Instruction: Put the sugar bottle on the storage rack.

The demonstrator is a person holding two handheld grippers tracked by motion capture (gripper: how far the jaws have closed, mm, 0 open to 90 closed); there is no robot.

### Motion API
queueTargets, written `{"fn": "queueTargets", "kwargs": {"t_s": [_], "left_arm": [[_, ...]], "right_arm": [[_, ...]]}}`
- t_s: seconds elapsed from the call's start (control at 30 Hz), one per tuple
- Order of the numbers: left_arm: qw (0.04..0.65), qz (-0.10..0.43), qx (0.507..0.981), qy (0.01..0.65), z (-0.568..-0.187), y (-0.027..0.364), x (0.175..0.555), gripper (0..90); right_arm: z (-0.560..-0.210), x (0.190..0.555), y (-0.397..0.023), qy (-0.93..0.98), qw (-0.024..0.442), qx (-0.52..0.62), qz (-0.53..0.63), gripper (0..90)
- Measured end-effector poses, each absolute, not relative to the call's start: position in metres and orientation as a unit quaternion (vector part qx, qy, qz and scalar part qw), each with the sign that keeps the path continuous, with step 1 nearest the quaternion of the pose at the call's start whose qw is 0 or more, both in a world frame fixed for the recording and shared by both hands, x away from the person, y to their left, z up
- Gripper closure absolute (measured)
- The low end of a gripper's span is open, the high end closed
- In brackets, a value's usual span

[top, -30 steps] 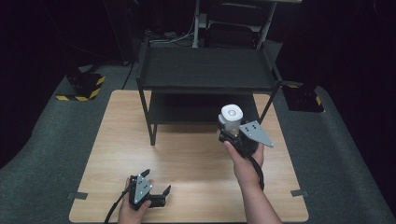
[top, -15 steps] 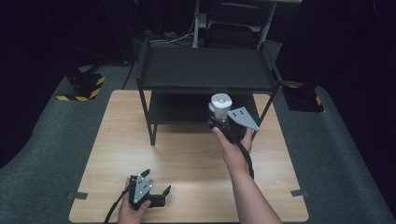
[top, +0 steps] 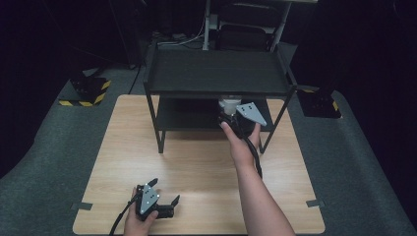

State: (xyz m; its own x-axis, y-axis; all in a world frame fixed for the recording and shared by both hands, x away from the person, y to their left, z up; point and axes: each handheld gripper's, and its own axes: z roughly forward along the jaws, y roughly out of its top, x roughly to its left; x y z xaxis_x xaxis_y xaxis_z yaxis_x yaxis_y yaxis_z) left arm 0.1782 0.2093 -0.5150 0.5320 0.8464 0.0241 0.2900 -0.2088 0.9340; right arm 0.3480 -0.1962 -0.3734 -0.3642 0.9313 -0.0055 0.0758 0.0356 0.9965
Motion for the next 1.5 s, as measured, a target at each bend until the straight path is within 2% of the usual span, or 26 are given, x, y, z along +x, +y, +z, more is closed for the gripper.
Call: {"fn": "queueTargets", "kwargs": {"t_s": [0.63,1.07,1.5], "left_arm": [[0.494,0.279,0.724,0.392,-0.515,0.212,0.179,0.5],[0.495,0.280,0.722,0.394,-0.515,0.211,0.179,0.5],[0.493,0.281,0.724,0.393,-0.515,0.211,0.178,0.4]], "right_arm": [[-0.378,0.370,-0.183,0.590,0.394,0.423,0.564,31.2],[-0.388,0.366,-0.184,0.588,0.403,0.413,0.567,30.8],[-0.381,0.364,-0.186,0.608,0.404,0.407,0.550,27.8]]}}
